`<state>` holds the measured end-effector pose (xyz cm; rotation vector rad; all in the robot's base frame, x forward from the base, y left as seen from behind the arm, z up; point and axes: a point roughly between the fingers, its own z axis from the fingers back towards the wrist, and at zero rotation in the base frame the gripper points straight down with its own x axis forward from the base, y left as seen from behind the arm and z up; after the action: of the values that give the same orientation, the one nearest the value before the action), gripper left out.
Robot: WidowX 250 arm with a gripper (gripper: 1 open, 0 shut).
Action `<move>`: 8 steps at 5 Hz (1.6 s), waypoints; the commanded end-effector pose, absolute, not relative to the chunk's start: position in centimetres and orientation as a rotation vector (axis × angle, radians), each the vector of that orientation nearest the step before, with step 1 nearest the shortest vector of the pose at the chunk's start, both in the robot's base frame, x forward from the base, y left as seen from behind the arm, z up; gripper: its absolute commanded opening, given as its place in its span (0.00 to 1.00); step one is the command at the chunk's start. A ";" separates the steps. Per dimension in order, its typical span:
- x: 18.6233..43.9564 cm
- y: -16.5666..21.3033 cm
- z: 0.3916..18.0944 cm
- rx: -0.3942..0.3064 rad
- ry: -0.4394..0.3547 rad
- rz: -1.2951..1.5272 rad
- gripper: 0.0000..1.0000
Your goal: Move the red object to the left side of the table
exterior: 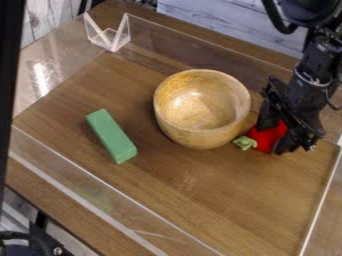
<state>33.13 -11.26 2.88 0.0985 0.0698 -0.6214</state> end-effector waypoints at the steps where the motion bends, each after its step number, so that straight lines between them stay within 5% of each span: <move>1: 32.6 -11.7 3.7 0.085 0.042 -0.605 1.00; 8: 31.5 -10.8 4.1 0.088 0.109 -0.651 1.00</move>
<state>31.21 -10.24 3.22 0.0906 0.1400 -0.6410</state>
